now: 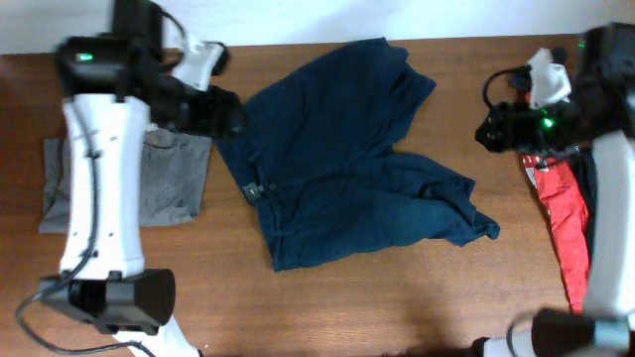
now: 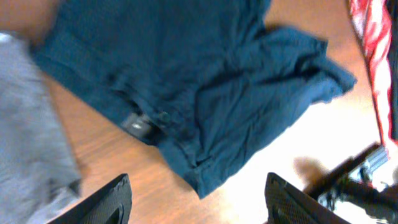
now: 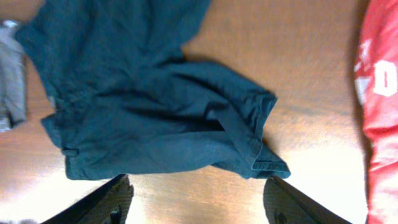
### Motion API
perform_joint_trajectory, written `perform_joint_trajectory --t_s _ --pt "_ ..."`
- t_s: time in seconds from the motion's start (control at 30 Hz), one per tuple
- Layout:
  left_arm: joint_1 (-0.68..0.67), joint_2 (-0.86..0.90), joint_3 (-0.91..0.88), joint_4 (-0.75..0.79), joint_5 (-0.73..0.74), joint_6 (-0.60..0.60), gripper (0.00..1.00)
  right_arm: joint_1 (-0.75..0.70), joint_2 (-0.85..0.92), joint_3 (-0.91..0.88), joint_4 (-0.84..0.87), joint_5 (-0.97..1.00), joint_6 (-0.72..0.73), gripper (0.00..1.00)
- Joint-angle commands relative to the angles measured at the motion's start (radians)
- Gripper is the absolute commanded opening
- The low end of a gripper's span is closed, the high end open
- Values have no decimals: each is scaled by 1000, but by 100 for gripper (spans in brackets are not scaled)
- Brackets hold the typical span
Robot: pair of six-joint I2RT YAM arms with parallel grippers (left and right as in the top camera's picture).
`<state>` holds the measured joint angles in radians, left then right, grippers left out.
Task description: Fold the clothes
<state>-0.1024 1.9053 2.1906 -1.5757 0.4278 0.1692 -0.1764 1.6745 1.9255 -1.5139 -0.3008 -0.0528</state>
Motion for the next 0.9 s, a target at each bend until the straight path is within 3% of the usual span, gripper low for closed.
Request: perform_joint_trajectory --t_s 0.0,0.27,0.5,0.77,0.87 --pt "-51 -5 -144 59 -7 19 68 -6 129 8 -9 -1 23 70" --pt "-103 -5 -506 237 -32 -30 68 2 337 1 -53 102 -23 70" --pt "-106 -5 -742 288 -32 -120 65 15 358 -3 -56 114 -46 73" --pt "-106 -5 -933 523 -31 -233 65 29 359 -55 -40 114 -45 74" --pt "-107 -5 -940 566 -24 -238 54 35 359 -97 -14 113 -44 74"
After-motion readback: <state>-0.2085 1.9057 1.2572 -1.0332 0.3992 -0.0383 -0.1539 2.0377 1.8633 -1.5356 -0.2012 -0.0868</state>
